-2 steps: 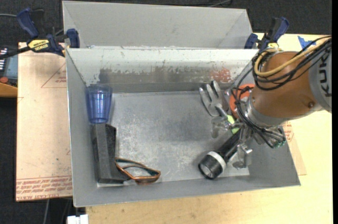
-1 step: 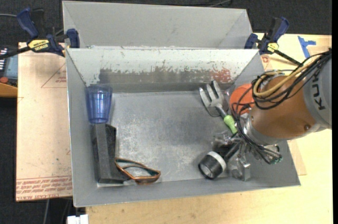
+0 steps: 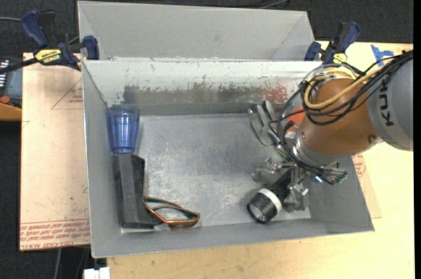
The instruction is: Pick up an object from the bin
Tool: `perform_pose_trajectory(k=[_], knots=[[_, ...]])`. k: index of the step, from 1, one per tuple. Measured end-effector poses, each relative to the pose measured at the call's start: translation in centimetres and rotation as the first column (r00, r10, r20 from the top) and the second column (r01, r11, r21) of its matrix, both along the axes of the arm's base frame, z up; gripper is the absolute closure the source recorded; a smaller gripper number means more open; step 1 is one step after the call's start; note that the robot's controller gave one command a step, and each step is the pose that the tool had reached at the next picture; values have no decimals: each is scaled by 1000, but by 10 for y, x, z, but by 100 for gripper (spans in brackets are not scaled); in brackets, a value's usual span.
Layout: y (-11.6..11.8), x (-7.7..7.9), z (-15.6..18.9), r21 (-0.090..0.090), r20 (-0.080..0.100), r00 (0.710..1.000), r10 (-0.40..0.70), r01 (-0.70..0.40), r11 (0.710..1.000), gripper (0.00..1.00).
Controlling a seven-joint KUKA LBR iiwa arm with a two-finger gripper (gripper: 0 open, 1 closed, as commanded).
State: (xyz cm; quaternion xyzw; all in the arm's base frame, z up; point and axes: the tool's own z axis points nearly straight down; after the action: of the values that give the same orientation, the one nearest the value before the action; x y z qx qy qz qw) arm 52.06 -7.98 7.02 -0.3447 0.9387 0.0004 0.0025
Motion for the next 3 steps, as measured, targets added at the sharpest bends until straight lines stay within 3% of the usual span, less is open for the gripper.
perform_pose_trajectory(k=[1, 2, 3], knots=[[-63, -26, 1, 12, 29, 939, -342, 342, 940, 0], [23, -29, 1, 4, 15, 993, 120, -120, 993, 100], [23, -29, 1, 4, 14, 993, 120, -120, 993, 100]])
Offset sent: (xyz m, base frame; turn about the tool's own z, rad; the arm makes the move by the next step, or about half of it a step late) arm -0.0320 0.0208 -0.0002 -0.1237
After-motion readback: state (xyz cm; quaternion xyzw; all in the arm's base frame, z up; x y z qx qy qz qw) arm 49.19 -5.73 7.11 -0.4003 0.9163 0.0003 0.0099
